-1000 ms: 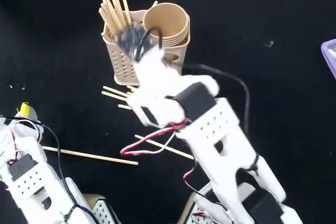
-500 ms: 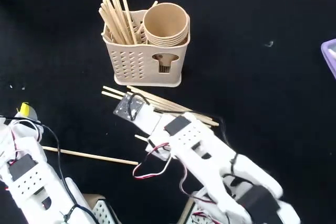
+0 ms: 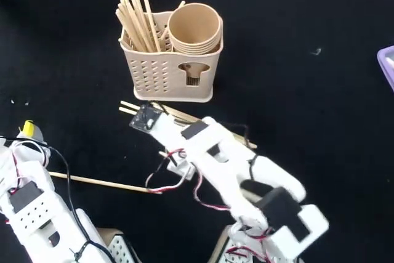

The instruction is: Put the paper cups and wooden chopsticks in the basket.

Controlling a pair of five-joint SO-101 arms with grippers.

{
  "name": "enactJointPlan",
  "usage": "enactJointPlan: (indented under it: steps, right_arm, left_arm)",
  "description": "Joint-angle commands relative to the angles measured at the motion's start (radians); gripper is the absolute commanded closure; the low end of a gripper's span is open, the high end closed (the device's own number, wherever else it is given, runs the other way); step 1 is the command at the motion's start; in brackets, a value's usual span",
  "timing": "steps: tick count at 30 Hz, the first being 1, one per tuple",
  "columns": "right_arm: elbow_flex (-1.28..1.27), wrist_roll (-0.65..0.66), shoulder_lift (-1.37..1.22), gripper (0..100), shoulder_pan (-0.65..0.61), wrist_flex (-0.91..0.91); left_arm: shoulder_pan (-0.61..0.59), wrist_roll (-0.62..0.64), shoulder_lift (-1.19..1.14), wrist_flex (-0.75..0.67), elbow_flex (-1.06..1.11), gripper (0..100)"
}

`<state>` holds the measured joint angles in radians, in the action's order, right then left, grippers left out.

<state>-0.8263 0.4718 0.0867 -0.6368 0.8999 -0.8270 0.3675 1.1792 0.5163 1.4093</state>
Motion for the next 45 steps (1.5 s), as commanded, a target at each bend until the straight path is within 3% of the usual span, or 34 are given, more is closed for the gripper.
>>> enactJointPlan:
  steps: [1,8,14,20,25,27,35,45]
  right_arm:
    - [0.030,0.009,0.087,98.8,-0.006,0.041]
    - [0.021,-0.120,0.286,98.8,-0.083,0.028]
    - [-0.042,-0.210,0.300,98.8,-0.288,-0.216]
    - [-0.068,-0.282,0.292,97.8,-0.321,-0.318]
    - [-0.073,-0.354,0.257,80.3,-0.350,-0.308]
    - [-0.068,-0.348,0.245,75.6,-0.367,-0.293]
    - [-0.087,-0.212,0.242,75.4,-0.373,-0.107]
    - [-0.099,-0.209,0.142,75.0,-0.373,-0.140]
  left_arm:
    - [0.004,-0.008,0.014,-0.011,-0.005,75]
    - [0.004,-0.008,0.014,-0.014,-0.005,75]
    - [0.001,-0.008,0.014,-0.012,-0.005,75]
    - [0.001,-0.008,0.014,-0.014,-0.005,75]
    - [0.001,-0.008,0.014,-0.014,-0.005,75]
    - [0.001,-0.008,0.014,-0.014,-0.005,75]
    - [0.001,-0.008,0.014,-0.015,-0.005,75]
    - [0.002,-0.008,0.014,-0.015,-0.005,75]
